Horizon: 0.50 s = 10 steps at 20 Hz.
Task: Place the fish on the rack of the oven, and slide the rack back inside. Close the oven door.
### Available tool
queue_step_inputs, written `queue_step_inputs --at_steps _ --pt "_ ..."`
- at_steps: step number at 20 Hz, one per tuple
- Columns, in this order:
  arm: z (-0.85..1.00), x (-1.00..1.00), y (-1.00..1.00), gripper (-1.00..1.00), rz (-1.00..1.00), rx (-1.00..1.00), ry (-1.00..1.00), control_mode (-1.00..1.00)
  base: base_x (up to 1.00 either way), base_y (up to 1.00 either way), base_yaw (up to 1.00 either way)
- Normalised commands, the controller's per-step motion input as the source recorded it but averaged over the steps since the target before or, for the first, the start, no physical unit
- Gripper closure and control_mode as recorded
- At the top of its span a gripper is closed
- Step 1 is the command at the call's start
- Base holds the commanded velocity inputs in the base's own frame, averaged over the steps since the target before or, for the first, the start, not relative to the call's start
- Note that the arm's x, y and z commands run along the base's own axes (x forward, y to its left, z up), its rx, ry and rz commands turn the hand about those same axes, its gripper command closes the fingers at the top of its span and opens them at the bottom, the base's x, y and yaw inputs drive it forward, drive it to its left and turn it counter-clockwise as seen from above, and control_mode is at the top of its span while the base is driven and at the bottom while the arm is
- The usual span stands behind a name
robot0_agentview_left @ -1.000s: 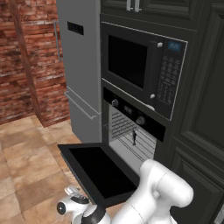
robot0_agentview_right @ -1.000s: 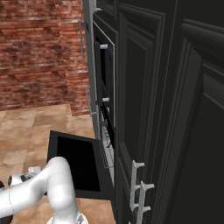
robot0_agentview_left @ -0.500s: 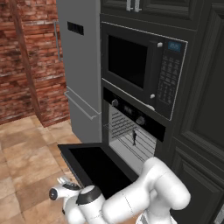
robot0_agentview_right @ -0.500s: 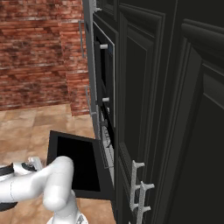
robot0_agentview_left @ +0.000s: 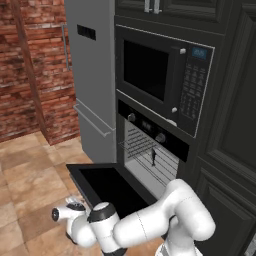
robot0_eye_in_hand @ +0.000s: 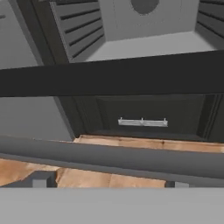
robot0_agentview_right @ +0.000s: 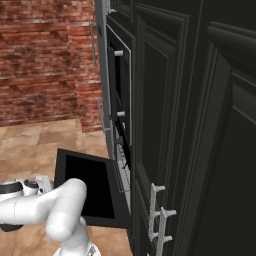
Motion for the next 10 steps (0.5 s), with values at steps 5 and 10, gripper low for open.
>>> queue_step_inputs --at_steps 5,10 --pt "-1.0 0.0 -0.09 -1.0 -0.42 -0.37 -0.21 -1.0 0.0 0.0 0.0" --pt "-1.0 0.0 -0.18 -1.0 -0.46 -0.35 -0.22 -1.0 0.0 0.0 0.0"
